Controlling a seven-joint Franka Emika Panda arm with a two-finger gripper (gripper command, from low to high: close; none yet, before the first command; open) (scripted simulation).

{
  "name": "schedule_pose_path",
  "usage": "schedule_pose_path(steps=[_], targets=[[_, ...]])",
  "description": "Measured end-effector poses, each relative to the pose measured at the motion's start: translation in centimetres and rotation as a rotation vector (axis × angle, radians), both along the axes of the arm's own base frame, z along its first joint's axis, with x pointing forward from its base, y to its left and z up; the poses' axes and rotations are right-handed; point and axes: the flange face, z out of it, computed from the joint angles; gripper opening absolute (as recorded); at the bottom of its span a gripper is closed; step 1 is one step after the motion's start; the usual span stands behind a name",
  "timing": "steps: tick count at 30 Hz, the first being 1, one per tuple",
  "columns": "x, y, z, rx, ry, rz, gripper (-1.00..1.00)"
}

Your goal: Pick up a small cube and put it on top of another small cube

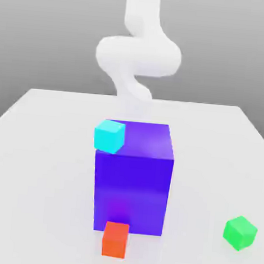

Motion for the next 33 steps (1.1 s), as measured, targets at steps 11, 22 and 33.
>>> schedule_pose_path(steps=[11, 22, 33], targets=[[11.3, 9.4, -12.6, -0.073, 0.242, 0.134, 0.00], [15.9, 20.7, -29.2, -0.138, 0.474, 0.298, 0.00], [13.3, 30.3, -48.1, -0.183, 0.707, 0.449, 0.00]])
